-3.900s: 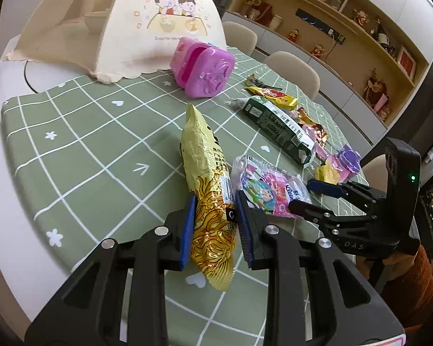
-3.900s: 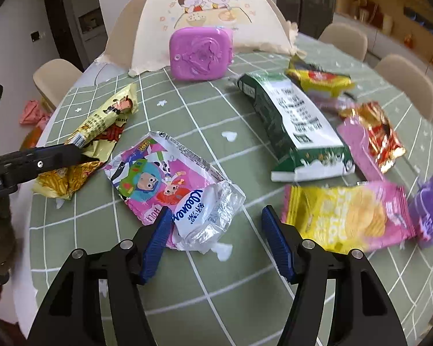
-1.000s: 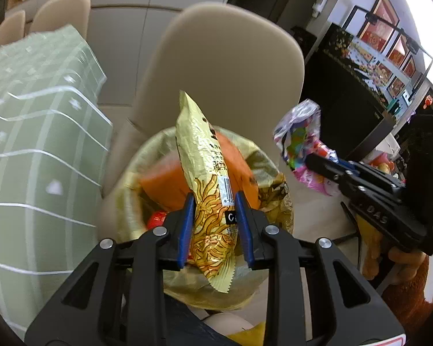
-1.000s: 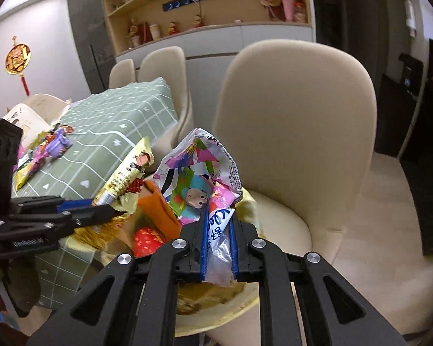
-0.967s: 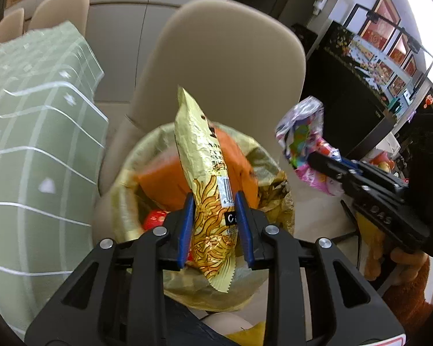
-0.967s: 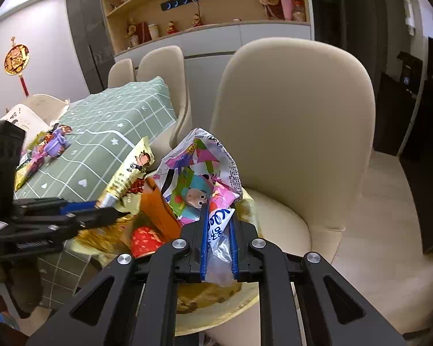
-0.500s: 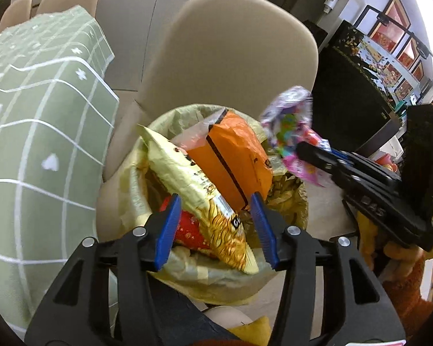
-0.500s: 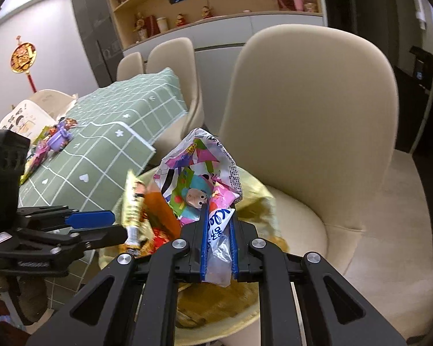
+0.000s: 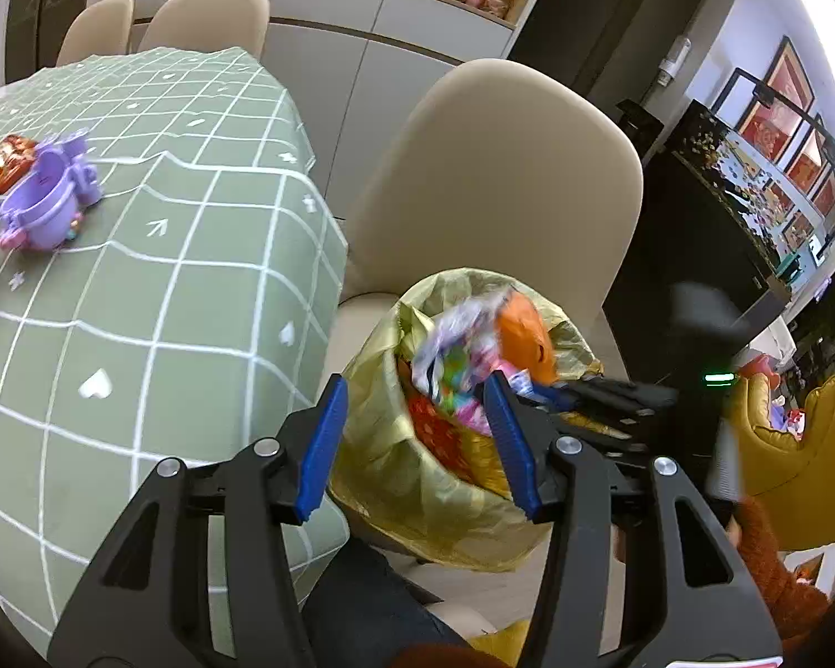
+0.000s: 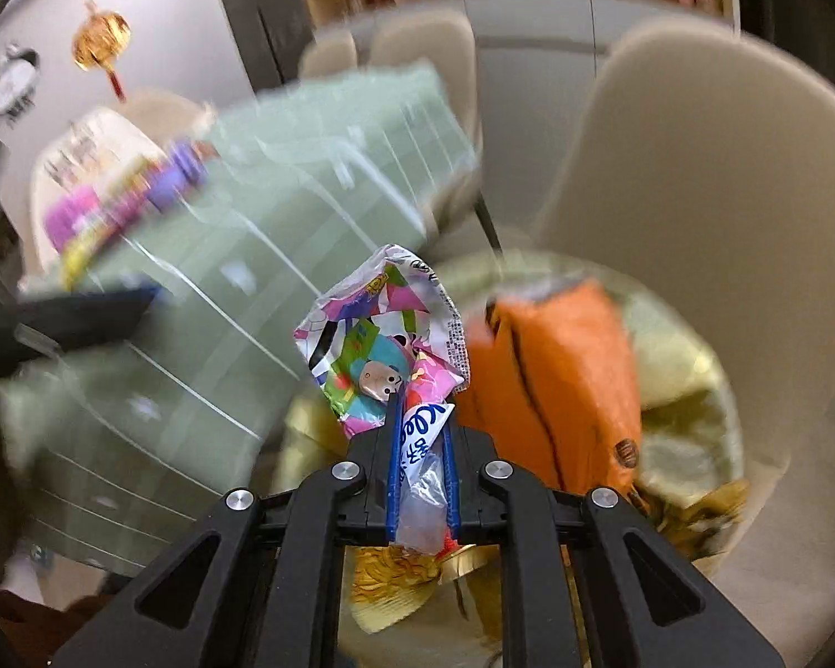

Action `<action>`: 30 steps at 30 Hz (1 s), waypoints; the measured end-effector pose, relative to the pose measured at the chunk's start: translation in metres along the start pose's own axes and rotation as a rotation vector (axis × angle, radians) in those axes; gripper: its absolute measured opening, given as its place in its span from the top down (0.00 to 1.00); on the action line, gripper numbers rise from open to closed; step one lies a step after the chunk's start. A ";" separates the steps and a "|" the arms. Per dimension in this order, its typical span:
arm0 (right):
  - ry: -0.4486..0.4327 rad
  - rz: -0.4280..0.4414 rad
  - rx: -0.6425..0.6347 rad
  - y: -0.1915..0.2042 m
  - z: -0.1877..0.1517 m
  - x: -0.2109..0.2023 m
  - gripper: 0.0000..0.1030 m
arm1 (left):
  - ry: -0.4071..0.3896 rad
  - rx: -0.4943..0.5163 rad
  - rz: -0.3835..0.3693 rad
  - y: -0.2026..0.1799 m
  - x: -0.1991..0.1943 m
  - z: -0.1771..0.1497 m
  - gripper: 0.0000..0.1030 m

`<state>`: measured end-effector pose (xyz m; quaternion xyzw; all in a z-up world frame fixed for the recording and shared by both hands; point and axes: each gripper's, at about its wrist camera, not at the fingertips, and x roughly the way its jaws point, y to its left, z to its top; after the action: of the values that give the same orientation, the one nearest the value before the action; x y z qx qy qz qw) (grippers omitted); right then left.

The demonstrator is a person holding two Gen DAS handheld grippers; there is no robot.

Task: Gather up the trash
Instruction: 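Open both tools to drop the wrappers into the trash bag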

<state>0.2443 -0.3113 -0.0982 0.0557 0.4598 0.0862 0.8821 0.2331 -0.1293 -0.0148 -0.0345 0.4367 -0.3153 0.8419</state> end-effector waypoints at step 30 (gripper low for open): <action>-0.196 -0.072 -0.022 0.042 0.030 -0.070 0.55 | -0.137 -0.074 0.111 0.074 -0.083 -0.005 0.48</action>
<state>0.2250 -0.2853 -0.0177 0.0377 0.3722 0.0538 0.9258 0.2318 -0.0224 0.0169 -0.0629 0.3905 -0.2485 0.8842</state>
